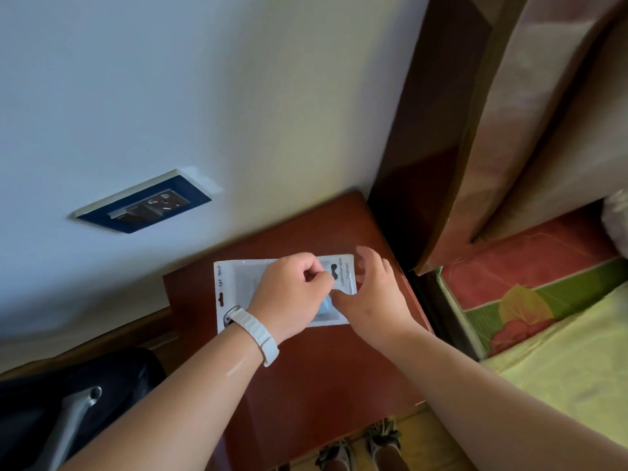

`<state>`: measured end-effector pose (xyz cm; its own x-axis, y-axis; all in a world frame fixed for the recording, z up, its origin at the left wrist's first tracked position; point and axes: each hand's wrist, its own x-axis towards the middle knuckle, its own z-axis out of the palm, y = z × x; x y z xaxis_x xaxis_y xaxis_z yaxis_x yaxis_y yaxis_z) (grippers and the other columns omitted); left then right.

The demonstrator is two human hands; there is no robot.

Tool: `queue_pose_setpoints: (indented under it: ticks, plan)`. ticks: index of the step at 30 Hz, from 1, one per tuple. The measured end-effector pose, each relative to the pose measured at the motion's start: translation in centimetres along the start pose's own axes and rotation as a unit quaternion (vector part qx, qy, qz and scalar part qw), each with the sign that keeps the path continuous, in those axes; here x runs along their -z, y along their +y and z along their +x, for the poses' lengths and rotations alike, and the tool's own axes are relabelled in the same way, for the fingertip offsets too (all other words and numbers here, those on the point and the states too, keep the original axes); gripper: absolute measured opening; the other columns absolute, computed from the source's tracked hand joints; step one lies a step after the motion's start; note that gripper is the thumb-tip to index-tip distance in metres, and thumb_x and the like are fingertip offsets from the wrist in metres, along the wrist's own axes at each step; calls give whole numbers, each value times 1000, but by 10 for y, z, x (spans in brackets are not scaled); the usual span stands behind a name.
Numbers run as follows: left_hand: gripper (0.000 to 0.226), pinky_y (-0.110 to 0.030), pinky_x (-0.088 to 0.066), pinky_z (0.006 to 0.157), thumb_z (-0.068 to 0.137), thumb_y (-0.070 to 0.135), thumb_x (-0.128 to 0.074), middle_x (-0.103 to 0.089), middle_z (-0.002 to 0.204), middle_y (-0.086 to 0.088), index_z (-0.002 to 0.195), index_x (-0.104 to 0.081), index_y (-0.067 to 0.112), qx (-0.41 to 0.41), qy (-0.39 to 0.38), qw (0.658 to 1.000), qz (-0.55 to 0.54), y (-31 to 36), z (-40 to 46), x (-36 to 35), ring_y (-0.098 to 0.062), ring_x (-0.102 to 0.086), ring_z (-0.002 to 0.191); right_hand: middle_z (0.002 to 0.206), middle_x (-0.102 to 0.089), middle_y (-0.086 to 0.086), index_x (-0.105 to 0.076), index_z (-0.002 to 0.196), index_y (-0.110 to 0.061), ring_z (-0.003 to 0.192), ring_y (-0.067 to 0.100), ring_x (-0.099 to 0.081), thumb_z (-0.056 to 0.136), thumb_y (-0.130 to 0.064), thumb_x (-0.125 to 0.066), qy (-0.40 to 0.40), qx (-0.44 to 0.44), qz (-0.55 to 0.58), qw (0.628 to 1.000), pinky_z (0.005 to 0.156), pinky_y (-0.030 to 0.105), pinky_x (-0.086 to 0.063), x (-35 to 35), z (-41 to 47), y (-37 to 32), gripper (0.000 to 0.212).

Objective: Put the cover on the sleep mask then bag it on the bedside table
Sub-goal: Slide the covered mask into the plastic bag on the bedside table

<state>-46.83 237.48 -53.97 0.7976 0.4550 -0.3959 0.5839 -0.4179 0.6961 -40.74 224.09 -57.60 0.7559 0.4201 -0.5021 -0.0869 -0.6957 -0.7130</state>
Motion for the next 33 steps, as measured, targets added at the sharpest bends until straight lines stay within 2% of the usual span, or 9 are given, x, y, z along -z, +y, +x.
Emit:
queue_pose_setpoints:
  ticks: [5,8,11,14,17,21,25,29,33]
  plan:
    - [21,-27,-40,50,77,25,-57,-53,48,13,56,-54,23,32,2,999,11,-26,6,6,-5,-47,47,110,-47,-6,-49,127,-23,71,0,-48,80,-22,-65,-18,-45,-29,998,49,12,-31,-12,11,4,50]
    - [4,-33,-49,73,80,27,-64,-65,85,12,78,-68,26,-54,-11,988,143,-59,0,12,-13,-60,84,109,-46,-4,-51,126,-22,69,1,-48,80,-21,-63,-23,-58,-50,997,49,13,-32,-18,14,11,47]
    - [48,-47,-47,97,75,41,-71,-58,135,-9,119,-67,21,-123,-66,949,282,-89,-4,15,-32,-52,123,109,-50,-3,-51,124,-24,72,5,-50,80,-19,-61,-21,-71,-52,996,49,17,-35,-23,17,15,46]
    - [66,-55,-36,109,78,50,-65,-38,155,-15,138,-53,27,-144,-109,921,345,-102,-1,13,-36,-35,141,90,-54,-5,-52,121,-25,65,9,-51,79,-10,-55,-31,-82,-32,996,47,22,-35,-28,22,16,45]
    - [67,-56,-33,112,83,47,-62,-31,159,-15,145,-44,28,-165,-110,912,359,-108,5,12,-37,-28,145,77,-53,-7,-58,114,-25,59,8,-50,77,-3,-47,-21,-74,-25,997,45,20,-34,-28,28,15,44]
    - [65,-53,-27,115,90,50,-52,-25,162,-12,150,-34,31,-178,-98,908,367,-109,14,5,-34,-22,148,100,-56,-3,-63,109,-22,78,12,-52,80,-2,-46,7,-31,-77,997,53,19,-39,-23,40,10,40]
    - [66,-50,-23,117,93,54,-42,-18,164,-10,153,-23,33,-172,-77,912,365,-103,29,-7,-31,-14,150,122,-51,6,-62,116,-18,104,24,-52,85,-11,-58,64,54,-155,984,80,33,-49,-17,49,4,32]
    - [65,-53,-28,114,92,49,-50,-22,162,-13,151,-29,31,-145,-46,935,320,-88,45,-20,-32,-17,149,146,-37,9,-58,124,-24,134,29,-31,82,-33,-65,58,150,-281,946,102,48,-38,-13,53,3,43]
    - [65,-55,-33,110,89,44,-58,-28,160,-15,148,-37,29,-144,-31,944,296,-81,56,-29,-35,-22,147,147,-40,9,-55,130,-21,136,29,-31,86,-29,-63,19,150,-299,942,106,45,-35,-12,60,7,45]
